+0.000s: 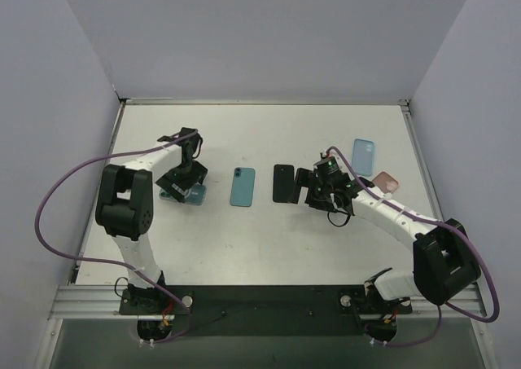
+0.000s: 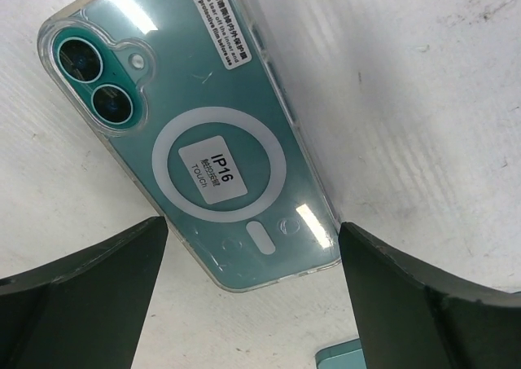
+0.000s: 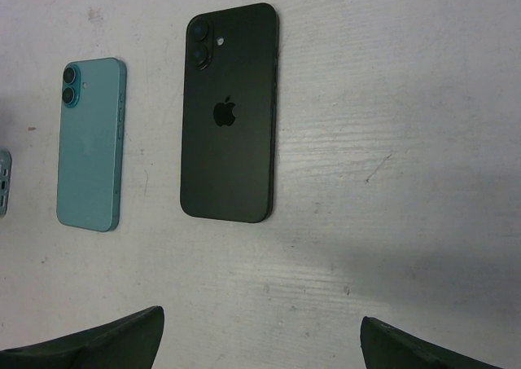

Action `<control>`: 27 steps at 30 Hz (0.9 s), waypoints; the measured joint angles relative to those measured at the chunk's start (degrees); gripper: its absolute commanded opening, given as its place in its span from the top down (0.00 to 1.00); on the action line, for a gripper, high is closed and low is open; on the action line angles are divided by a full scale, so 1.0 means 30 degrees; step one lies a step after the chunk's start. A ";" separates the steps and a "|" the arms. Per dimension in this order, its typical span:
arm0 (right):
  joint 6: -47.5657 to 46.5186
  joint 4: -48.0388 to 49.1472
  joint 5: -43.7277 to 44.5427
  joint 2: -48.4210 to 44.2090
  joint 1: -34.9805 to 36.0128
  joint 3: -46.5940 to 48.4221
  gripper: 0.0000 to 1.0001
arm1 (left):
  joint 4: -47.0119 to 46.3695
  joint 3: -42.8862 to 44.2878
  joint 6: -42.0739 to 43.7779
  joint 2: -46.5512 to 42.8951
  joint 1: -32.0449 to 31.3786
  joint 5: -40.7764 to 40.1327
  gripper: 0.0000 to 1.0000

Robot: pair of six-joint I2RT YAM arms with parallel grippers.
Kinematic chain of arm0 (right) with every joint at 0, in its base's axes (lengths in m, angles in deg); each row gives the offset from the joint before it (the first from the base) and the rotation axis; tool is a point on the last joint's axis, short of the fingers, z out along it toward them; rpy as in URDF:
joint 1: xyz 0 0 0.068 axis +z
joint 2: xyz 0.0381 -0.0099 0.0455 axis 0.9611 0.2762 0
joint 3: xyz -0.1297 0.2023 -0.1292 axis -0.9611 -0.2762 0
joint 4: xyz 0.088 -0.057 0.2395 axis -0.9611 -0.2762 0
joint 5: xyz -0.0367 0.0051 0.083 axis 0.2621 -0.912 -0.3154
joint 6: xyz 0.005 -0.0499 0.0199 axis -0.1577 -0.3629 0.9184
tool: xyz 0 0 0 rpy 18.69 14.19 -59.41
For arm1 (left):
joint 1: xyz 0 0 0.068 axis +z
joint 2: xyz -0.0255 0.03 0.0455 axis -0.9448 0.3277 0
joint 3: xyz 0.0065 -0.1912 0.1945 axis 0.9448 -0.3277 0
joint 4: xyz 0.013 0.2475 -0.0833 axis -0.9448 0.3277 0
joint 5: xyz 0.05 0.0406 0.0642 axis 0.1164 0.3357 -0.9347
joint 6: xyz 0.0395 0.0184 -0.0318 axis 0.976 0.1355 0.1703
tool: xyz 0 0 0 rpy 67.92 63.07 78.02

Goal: Take the phone out of the phone case
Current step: Pick up the phone at the center of the board.

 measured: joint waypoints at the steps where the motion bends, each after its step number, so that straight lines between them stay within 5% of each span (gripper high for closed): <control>1: -0.0007 0.0000 -0.0022 0.0000 0.0000 0.0000 0.00 | -0.0131 -0.0226 -0.0022 -0.0160 0.0058 0.0058 0.03; 27: -0.0466 0.0160 -0.0954 0.0007 -0.0146 -0.0503 0.00 | -0.1741 -0.4685 -0.1399 -0.3483 0.0488 0.0342 0.02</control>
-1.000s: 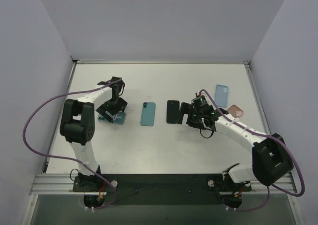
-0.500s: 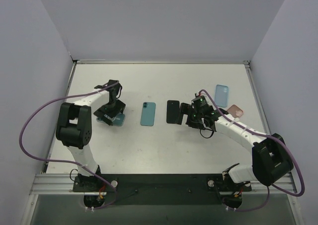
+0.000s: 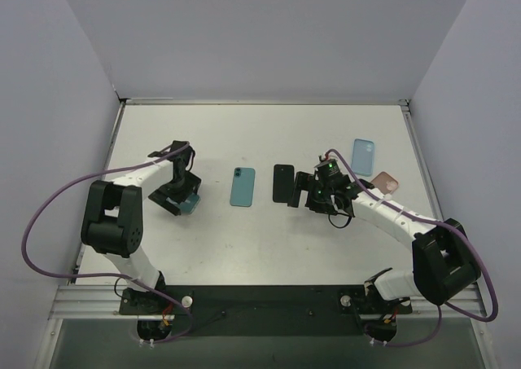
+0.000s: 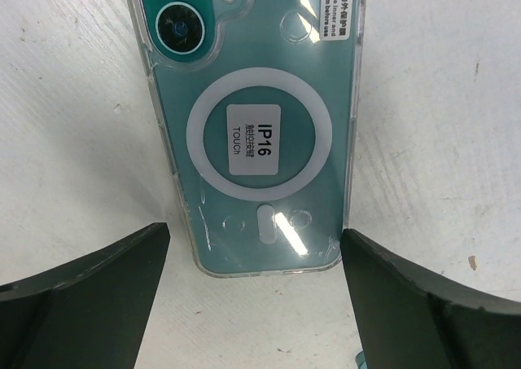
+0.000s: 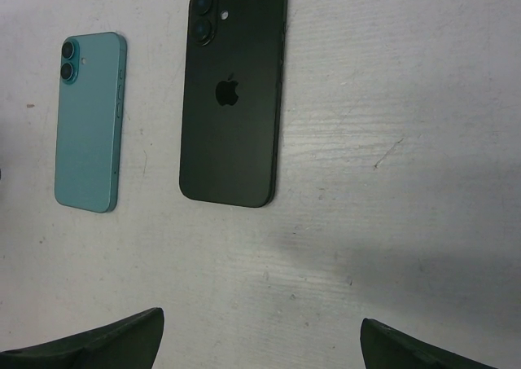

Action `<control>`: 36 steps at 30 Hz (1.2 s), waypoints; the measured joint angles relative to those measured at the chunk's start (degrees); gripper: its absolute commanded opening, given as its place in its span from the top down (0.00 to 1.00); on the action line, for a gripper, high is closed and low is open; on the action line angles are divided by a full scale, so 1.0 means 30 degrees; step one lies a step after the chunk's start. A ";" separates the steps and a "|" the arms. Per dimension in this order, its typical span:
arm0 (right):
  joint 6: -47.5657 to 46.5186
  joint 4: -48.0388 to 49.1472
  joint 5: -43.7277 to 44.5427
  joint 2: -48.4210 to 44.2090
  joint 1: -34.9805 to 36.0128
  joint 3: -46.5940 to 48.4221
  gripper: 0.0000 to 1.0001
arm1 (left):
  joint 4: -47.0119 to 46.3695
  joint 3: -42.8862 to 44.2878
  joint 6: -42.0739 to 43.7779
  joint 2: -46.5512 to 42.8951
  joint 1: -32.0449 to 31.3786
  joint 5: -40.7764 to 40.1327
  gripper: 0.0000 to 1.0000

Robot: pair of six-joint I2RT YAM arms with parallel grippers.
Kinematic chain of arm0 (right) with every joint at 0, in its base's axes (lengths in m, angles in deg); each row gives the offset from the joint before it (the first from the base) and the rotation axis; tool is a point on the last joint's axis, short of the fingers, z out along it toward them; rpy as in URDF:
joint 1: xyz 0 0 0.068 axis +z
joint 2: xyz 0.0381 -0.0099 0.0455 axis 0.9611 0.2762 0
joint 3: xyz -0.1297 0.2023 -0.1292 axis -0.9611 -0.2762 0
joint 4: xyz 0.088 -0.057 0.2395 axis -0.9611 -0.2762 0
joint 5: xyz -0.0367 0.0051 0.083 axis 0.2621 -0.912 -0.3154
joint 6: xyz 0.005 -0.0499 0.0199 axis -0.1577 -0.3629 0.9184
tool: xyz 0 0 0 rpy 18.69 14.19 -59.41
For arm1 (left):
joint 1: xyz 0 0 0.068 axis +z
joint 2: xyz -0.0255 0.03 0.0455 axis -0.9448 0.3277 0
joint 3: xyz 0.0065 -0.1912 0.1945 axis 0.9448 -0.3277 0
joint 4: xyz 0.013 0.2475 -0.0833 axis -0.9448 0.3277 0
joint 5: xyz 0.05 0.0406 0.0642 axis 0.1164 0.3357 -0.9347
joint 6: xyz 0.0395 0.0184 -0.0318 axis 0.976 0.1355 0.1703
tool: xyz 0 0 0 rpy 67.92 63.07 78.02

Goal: Take the phone out of the phone case
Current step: Pick up the phone at the center of the board.

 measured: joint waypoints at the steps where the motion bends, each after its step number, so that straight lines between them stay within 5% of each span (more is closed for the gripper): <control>1: -0.0007 0.0007 -0.0044 0.0000 0.0000 0.0000 0.00 | -0.0007 0.0000 0.0000 0.0000 0.0000 -0.0007 0.03; 23: -0.0015 0.0000 -0.0328 0.0175 -0.0015 0.0007 0.00 | 0.0408 0.1566 0.0357 0.1821 0.0546 -0.0415 0.04; 32: -0.0007 -0.0007 -0.0393 0.0510 -0.0015 0.0007 0.00 | 0.0226 0.0838 0.0328 0.1224 0.0546 -0.0656 0.48; 36: 0.0000 -0.0022 -0.0401 0.0488 -0.0015 0.0007 0.00 | 0.0117 0.0714 0.0583 0.1086 0.0474 -0.0568 0.57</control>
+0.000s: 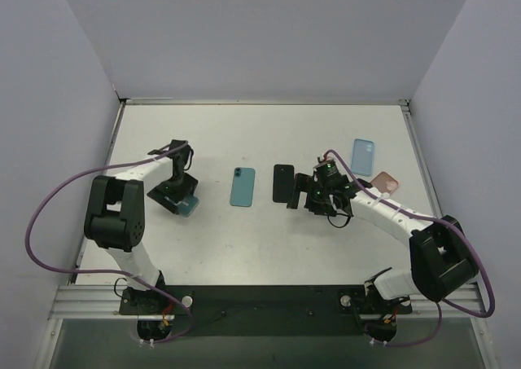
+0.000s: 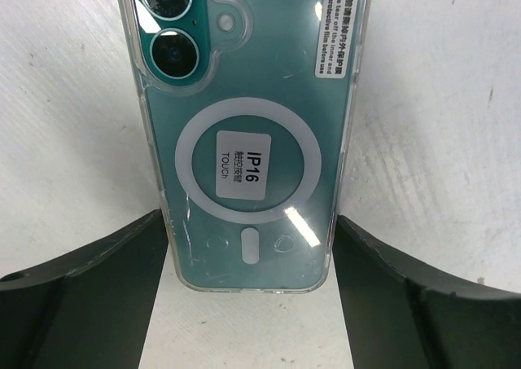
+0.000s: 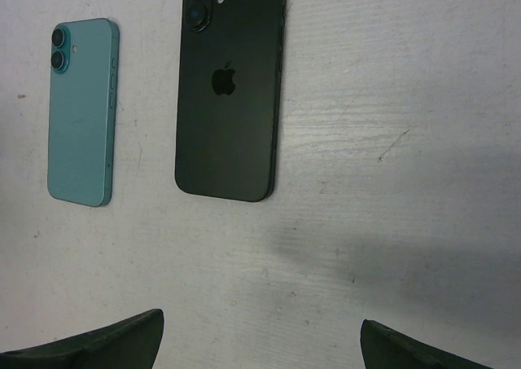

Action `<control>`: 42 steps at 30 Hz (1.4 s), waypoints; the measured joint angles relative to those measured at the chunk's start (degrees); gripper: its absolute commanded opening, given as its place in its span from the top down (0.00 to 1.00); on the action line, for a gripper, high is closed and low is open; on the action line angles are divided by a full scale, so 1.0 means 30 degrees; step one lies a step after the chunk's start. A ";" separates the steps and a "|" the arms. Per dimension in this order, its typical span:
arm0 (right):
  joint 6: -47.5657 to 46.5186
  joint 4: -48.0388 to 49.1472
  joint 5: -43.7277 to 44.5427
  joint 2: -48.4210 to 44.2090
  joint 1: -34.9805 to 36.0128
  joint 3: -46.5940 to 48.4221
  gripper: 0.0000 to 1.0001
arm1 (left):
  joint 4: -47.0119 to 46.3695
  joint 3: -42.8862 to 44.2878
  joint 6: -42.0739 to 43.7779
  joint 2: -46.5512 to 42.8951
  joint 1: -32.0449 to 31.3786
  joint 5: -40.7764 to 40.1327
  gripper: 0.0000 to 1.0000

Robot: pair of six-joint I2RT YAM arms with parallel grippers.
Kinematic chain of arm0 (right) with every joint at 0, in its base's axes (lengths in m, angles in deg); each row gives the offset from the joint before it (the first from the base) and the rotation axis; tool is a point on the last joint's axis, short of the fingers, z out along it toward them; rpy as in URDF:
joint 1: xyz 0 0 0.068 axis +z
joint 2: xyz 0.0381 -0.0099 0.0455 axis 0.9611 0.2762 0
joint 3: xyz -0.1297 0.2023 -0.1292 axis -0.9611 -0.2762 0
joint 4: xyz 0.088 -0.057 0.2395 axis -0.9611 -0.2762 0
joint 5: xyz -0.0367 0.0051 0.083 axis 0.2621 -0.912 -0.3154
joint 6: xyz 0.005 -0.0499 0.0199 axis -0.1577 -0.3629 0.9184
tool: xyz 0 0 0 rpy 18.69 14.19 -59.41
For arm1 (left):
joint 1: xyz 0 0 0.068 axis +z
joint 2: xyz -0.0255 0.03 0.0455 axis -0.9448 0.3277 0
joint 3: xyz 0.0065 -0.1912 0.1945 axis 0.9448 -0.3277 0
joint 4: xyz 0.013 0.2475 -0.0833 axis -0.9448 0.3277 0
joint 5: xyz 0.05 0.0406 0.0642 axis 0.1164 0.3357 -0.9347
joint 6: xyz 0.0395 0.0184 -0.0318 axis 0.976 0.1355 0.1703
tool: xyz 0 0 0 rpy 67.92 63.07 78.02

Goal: Take the phone out of the phone case
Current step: Pick up the phone at the center of the board.

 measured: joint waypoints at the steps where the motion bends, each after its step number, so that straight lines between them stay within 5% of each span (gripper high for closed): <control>1: 0.0000 0.0000 0.0007 -0.0036 0.0000 0.0000 0.00 | -0.0036 -0.0087 0.0095 -0.0080 -0.0044 0.0051 0.58; 16: 0.1625 0.0459 -0.1537 -0.1421 0.1311 0.0590 0.11 | -0.1377 -0.4255 0.1100 -0.4248 -0.3927 0.4007 0.66; 27: 0.5850 0.8801 -0.4160 0.4699 0.7628 0.0605 0.18 | -0.1814 -0.4765 0.1413 -0.5289 -0.4014 0.5945 0.67; 42: 0.7155 1.3019 -0.5595 0.8466 0.7628 0.2863 0.39 | -0.0940 -0.4765 0.2499 -0.7257 -0.3279 0.7002 0.67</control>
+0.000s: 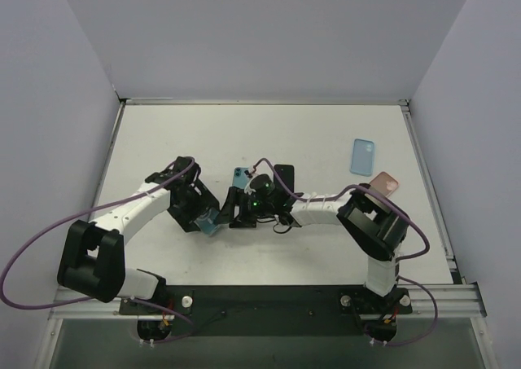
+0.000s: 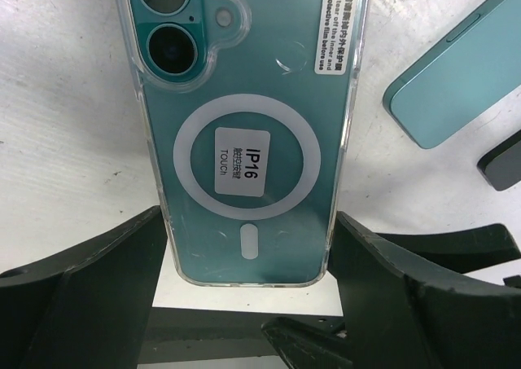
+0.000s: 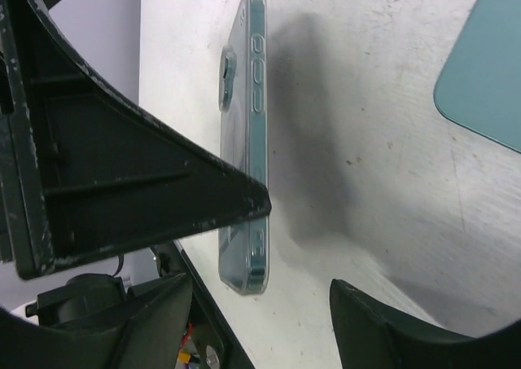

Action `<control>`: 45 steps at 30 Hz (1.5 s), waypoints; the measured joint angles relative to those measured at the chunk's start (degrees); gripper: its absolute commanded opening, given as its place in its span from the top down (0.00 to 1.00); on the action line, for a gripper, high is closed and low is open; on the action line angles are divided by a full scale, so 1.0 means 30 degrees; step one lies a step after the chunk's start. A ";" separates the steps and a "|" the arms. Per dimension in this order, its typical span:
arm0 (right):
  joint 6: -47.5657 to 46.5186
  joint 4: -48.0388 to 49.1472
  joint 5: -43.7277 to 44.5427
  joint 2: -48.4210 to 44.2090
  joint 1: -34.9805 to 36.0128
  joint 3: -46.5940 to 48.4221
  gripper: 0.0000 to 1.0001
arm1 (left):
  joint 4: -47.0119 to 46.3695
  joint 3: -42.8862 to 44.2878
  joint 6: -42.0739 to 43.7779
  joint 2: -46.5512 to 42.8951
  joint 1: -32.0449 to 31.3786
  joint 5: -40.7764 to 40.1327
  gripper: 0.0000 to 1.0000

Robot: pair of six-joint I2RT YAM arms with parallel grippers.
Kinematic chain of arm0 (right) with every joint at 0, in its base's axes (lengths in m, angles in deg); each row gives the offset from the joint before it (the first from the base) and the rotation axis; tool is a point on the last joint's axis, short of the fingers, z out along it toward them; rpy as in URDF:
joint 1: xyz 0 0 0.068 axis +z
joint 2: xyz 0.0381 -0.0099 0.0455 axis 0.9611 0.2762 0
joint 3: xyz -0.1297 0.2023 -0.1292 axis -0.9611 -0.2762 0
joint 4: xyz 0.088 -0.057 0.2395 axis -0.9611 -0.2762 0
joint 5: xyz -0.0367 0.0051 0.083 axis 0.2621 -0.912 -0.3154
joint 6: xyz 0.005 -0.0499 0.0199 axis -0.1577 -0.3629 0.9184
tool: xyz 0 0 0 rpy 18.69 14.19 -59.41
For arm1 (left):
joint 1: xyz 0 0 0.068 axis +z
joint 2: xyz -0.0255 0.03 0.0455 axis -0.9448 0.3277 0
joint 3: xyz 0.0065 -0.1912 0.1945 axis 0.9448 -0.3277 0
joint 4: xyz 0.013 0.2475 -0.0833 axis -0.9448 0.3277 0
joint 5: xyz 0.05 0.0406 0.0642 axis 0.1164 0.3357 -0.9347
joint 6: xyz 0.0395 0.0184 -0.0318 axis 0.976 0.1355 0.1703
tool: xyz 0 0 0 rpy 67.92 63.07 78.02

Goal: Take the phone out of the phone case
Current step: Pick up the phone at the center of the board.

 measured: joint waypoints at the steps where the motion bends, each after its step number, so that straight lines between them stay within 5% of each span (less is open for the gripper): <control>1: 0.0007 0.0044 -0.0138 0.0270 0.0000 0.0262 0.41 | 0.0058 0.0000 0.0058 0.0000 0.0000 0.0087 0.67; 7: 0.0102 0.0423 -0.0852 0.1362 0.0000 0.1086 0.68 | 0.0248 0.0000 0.0415 -0.0095 0.0007 0.0437 0.67; 10: 0.0648 0.1005 -0.1392 0.1734 -0.0029 0.1151 1.00 | 0.0342 0.0000 0.0510 -0.0408 0.0000 0.0474 0.65; 13: 0.1749 0.1807 -0.1931 0.1756 -0.0335 0.1107 1.00 | 0.0291 0.0000 0.0641 -0.0758 0.0168 0.0699 0.48; 15: 0.2288 0.2667 -0.2412 0.1683 -0.0743 0.0852 1.00 | -0.0291 -0.0044 0.0874 -0.1129 0.0255 0.0998 0.24; 18: 0.2506 0.3956 -0.2769 0.1064 -0.1253 -0.0095 1.00 | -0.2477 -0.1166 0.1086 -0.2266 0.0342 0.2040 0.06; 24: 0.2259 0.2586 -0.2834 -0.2011 -0.2892 -0.2302 1.00 | -0.5340 -0.2696 0.1392 -0.5100 0.0561 0.5071 0.04; 33: 0.0007 -0.1843 -0.1974 -0.7985 -0.5085 -0.2455 1.00 | -0.7497 -0.2076 0.1931 -0.5508 0.0896 0.7257 0.03; 40: 0.1144 -0.0787 -0.4138 -0.9901 -0.6455 -0.2900 1.00 | -1.6087 -0.7031 -0.1494 -0.7876 0.1800 0.8648 0.02; 45: 0.3490 0.1581 -0.6237 -0.9887 -0.6827 -0.4036 1.00 | -2.0225 -0.7796 -0.3155 -0.8000 0.1909 0.9384 0.03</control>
